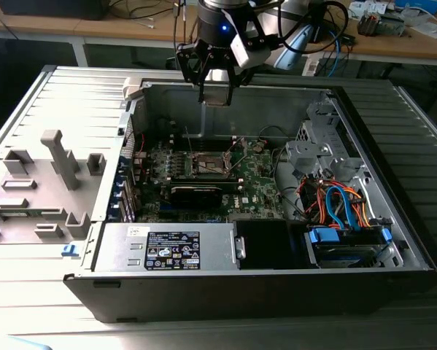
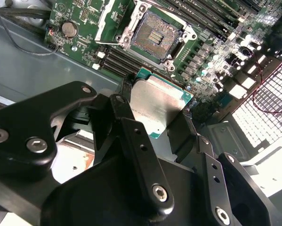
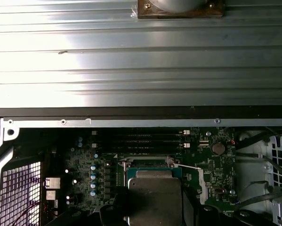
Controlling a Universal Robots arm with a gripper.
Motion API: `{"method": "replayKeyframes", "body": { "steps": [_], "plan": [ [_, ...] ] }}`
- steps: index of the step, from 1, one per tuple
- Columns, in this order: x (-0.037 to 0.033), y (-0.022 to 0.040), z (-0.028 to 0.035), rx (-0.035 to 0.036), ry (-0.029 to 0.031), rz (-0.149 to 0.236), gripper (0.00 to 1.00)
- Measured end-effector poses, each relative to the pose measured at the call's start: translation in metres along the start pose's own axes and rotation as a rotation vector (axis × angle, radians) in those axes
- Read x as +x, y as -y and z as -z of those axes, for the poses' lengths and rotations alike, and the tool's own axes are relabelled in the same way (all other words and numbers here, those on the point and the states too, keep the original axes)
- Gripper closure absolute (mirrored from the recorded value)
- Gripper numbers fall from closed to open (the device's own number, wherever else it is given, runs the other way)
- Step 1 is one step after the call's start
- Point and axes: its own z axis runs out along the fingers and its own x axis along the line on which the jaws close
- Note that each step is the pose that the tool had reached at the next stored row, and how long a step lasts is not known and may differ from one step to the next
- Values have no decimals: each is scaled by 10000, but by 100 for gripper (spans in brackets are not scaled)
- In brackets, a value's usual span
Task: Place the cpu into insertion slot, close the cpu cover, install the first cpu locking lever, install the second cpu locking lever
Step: 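Place the cpu into insertion slot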
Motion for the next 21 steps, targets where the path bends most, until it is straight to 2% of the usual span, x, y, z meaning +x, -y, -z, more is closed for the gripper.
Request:
{"method": "replayKeyframes", "body": {
  "steps": [21],
  "plan": [
    [-1,6,-31,1,0,0,45]
  ]
}}
